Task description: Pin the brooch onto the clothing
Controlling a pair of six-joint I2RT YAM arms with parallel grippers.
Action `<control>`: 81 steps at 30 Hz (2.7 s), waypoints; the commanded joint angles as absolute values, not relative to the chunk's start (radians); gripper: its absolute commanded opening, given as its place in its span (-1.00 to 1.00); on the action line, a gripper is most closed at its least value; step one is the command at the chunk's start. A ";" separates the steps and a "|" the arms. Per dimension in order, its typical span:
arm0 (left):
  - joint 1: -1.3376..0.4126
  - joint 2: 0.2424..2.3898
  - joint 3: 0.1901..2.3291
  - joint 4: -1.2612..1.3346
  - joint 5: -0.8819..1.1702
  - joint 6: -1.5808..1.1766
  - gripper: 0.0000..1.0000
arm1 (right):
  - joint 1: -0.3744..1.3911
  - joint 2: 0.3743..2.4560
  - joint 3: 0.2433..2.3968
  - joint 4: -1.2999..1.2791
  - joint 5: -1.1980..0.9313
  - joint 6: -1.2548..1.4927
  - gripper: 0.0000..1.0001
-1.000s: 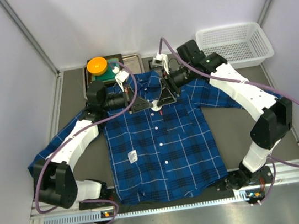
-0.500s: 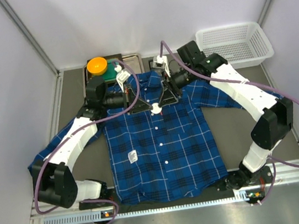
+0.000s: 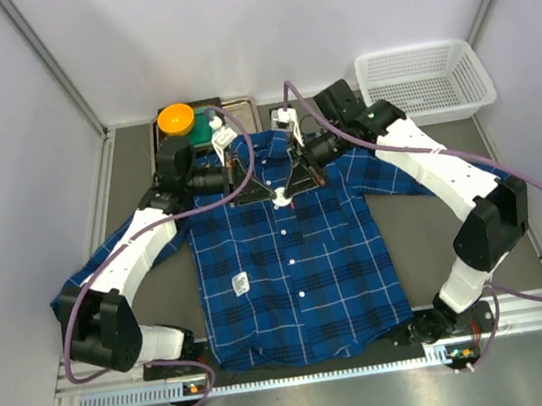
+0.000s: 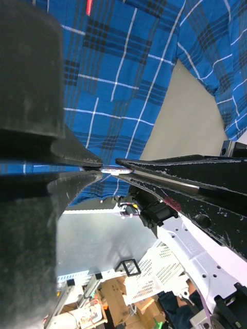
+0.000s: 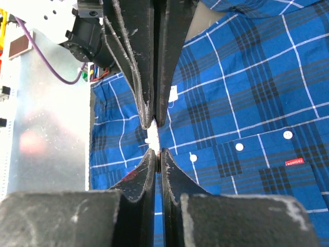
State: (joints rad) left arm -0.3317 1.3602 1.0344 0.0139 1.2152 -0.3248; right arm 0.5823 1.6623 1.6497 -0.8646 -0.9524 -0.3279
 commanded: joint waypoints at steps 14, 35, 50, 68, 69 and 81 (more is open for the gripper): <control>-0.112 1.310 0.876 0.819 0.951 -0.868 0.25 | 0.406 1.597 1.393 0.431 -0.847 0.897 -1.00; -0.311 1.391 0.960 0.936 0.765 -0.913 0.02 | 0.472 1.513 1.292 0.545 -0.787 1.034 -1.00; -0.318 1.420 0.986 0.974 0.765 -0.945 -0.19 | 0.479 1.511 1.266 0.552 -0.796 1.020 -1.00; -0.316 1.430 0.983 0.983 0.749 -0.960 -0.61 | 0.479 1.532 1.250 0.568 -0.825 1.008 -1.00; -0.316 1.430 0.985 0.979 0.746 -0.962 -0.71 | 0.479 1.529 1.241 0.571 -0.825 1.005 -1.00; -0.310 1.385 0.943 0.876 0.879 -0.933 -1.00 | 0.417 1.485 1.351 0.104 -0.916 0.502 0.43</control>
State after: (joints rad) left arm -0.3149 1.4315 0.9516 0.9085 0.8177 -0.9661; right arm 0.4469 1.5517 1.2499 0.3759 -0.8570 0.8066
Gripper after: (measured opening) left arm 0.022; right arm 0.672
